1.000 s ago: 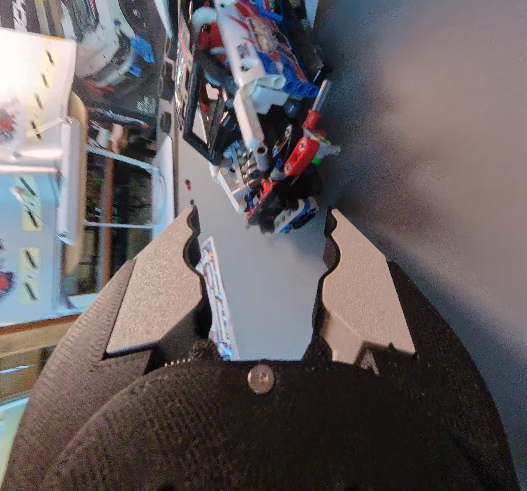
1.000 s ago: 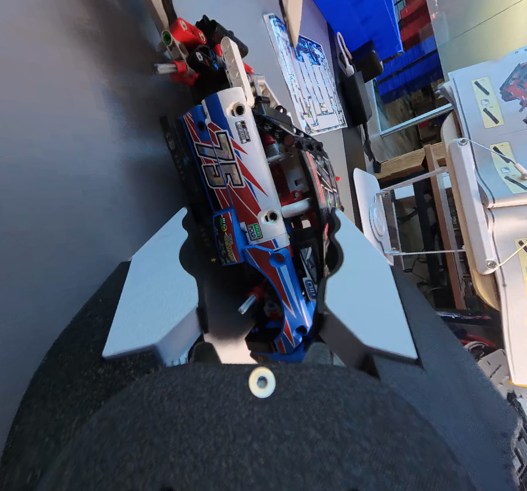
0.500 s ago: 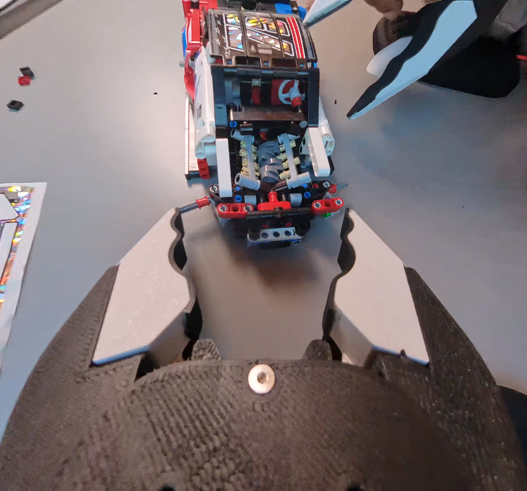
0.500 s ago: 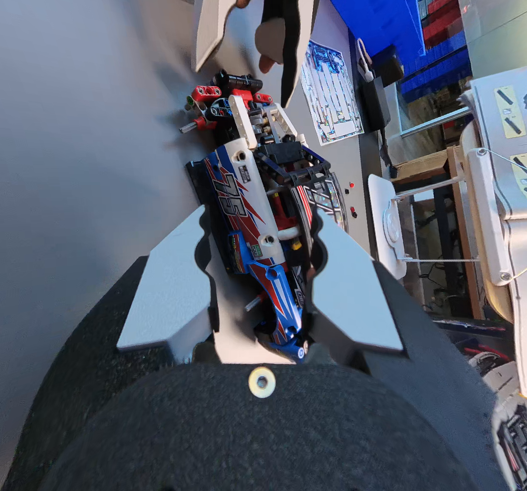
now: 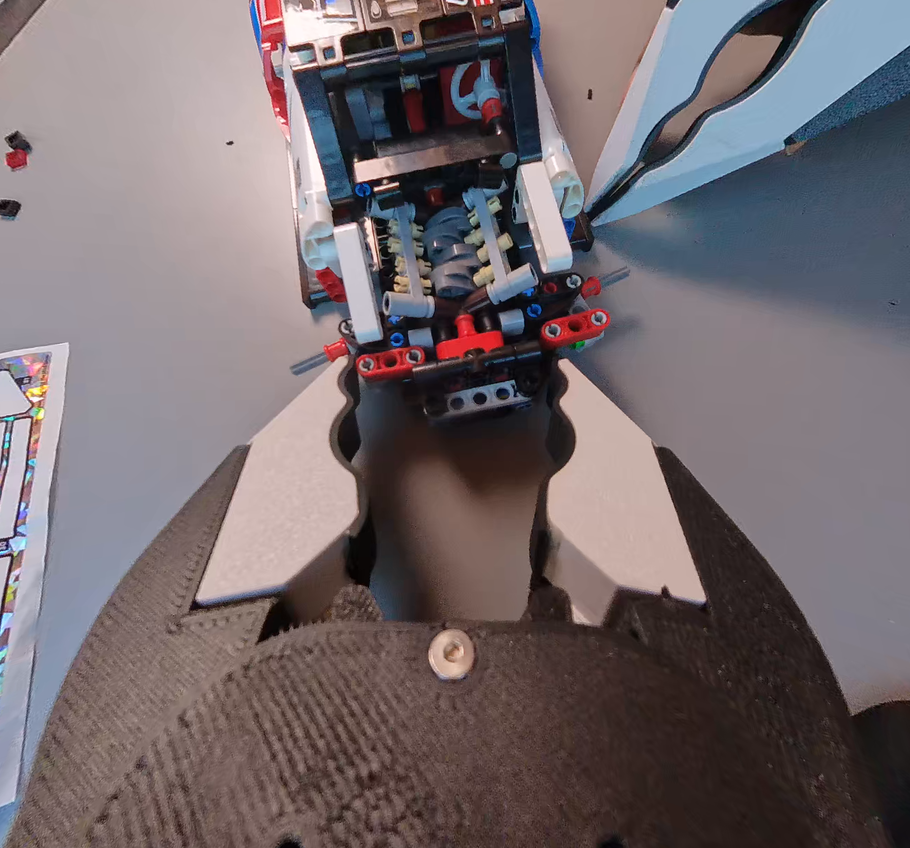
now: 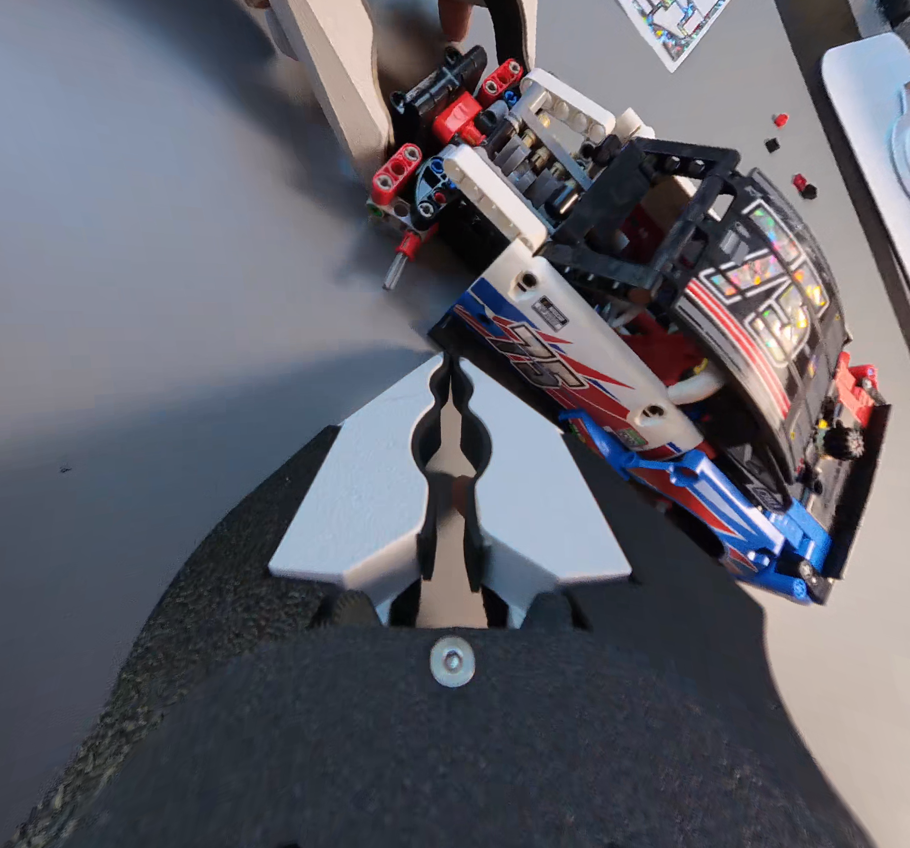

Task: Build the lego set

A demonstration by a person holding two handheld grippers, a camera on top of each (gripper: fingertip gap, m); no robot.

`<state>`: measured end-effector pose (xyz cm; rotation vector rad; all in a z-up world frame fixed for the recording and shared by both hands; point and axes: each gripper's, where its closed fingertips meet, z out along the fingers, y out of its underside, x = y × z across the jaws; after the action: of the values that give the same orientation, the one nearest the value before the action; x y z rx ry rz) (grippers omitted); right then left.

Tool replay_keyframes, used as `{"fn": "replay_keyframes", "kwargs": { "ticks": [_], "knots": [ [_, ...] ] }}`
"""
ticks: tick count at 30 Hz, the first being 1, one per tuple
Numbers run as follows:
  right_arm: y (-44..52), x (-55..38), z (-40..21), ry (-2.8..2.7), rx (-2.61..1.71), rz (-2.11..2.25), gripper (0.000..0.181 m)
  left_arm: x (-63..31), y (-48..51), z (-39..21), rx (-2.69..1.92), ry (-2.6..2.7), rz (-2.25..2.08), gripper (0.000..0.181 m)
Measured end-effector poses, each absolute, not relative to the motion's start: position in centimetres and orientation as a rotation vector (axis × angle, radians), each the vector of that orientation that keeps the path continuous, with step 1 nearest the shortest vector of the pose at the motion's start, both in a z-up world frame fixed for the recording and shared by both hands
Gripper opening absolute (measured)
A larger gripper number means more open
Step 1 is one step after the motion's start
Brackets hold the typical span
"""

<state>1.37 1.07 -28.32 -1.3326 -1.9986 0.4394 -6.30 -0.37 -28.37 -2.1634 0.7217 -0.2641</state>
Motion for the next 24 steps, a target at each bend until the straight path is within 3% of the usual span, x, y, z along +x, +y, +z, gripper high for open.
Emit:
{"fn": "replay_keyframes", "kwargs": {
  "ticks": [1,10,12,18,24],
  "knots": [
    [1.1,1.3,-28.4,-2.008,-1.329,0.429,0.000,-6.3,-0.3,-28.3,-2.163,0.716,-0.256,0.075],
    [2.2,-0.1,-28.3,-1.965,-1.240,0.351,0.000,-5.1,-0.4,-28.3,-2.149,0.748,-0.261,0.063],
    [2.0,0.2,-28.2,-1.977,-1.309,0.450,0.000,-6.0,-0.2,-28.2,-2.169,0.721,-0.221,0.070],
    [2.6,2.8,-26.5,-1.964,-1.305,0.691,0.018,-6.8,-0.7,-27.9,-2.157,0.659,-0.297,0.072],
    [11.2,4.4,-22.7,-1.844,-1.243,0.635,0.057,-5.7,-0.9,-27.3,-2.161,0.608,-0.361,0.092]
  ]
}}
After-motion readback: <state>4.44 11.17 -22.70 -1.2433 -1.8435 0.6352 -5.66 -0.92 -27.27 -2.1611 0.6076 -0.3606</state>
